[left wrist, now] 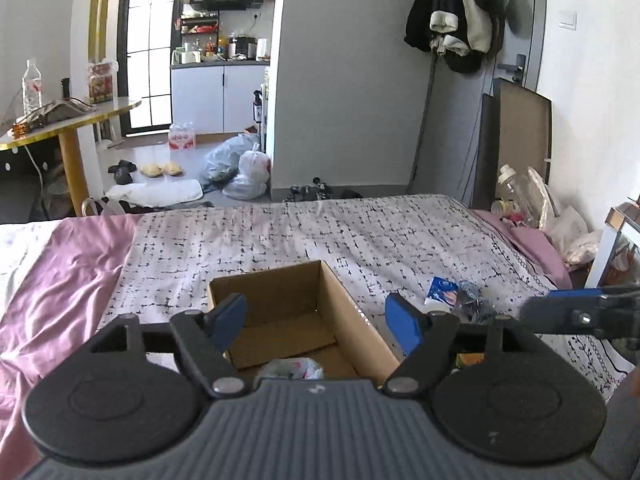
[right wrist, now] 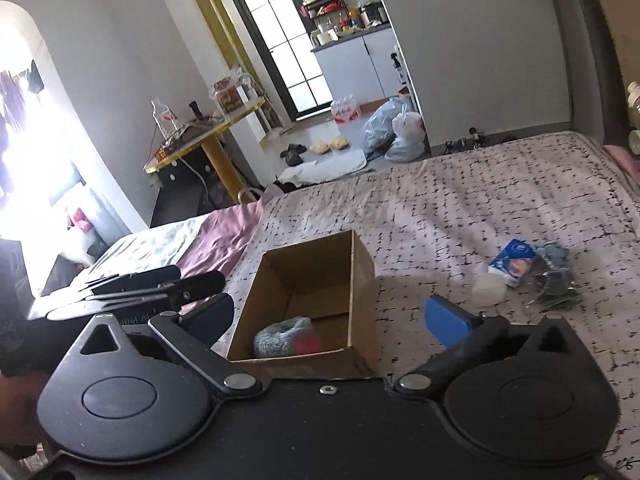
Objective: Organize soft objects
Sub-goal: 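Lower the plush mouse into the box and open both grippers, then move left gripper to the black scrunchie while right gripper approaches the orange burger plush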
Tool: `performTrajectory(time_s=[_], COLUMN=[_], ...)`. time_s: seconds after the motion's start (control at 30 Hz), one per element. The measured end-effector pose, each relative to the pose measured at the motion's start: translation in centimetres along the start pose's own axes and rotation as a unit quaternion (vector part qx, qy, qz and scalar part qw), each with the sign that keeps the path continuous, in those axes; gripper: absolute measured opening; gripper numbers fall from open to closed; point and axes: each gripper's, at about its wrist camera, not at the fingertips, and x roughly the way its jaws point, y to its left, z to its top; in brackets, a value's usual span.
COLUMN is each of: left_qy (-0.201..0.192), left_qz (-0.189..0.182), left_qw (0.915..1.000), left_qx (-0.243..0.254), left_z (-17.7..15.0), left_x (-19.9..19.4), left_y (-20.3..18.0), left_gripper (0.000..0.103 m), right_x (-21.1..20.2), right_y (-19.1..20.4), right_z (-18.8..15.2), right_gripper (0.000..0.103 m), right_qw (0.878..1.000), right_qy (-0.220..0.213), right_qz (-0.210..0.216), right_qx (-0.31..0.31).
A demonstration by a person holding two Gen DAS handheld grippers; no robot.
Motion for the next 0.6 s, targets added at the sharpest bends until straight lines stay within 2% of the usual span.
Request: performTrajectory(time_s=[0.2, 0.3, 0.4, 0.47, 0.6], left_qy=[0.039, 0.038, 0.033, 0.024, 0.03], left_qz=[0.019, 0.027, 0.014, 0.013, 0.016], left_qw=[0.999, 0.9986, 0.9989, 0.9991, 0.9987], left_qx=[0.012, 0.025, 0.03, 0.033, 0.037], left_z=[0.5, 0.5, 0.7, 0.9, 1.4], left_x=[-0.5, -1.1, -1.6, -2.0, -2.0], left_y=[-1.3, -2.1, -2.6, -3.0, -3.3], left_gripper=[0.079, 0.088, 0.094, 0.102, 0.103], right_x=[-1.4, -2.6, -3.7, -4.4, -5.2], right_y=[-1.4, -1.9, -2.5, -3.3, -4.3], right_z=[-0.3, -0.3, -0.2, -0.1, -0.3], right_gripper=[0.103, 0.103, 0.103, 0.103, 0.103], right_qw=[1.0, 1.0, 1.0, 1.0, 0.999], right_qy=[0.004, 0.0, -0.007, -0.008, -0.013], right_qz=[-0.016, -0.025, -0.027, -0.025, -0.039], right_qx=[0.0, -0.003, 0.0, 0.013, 0.019])
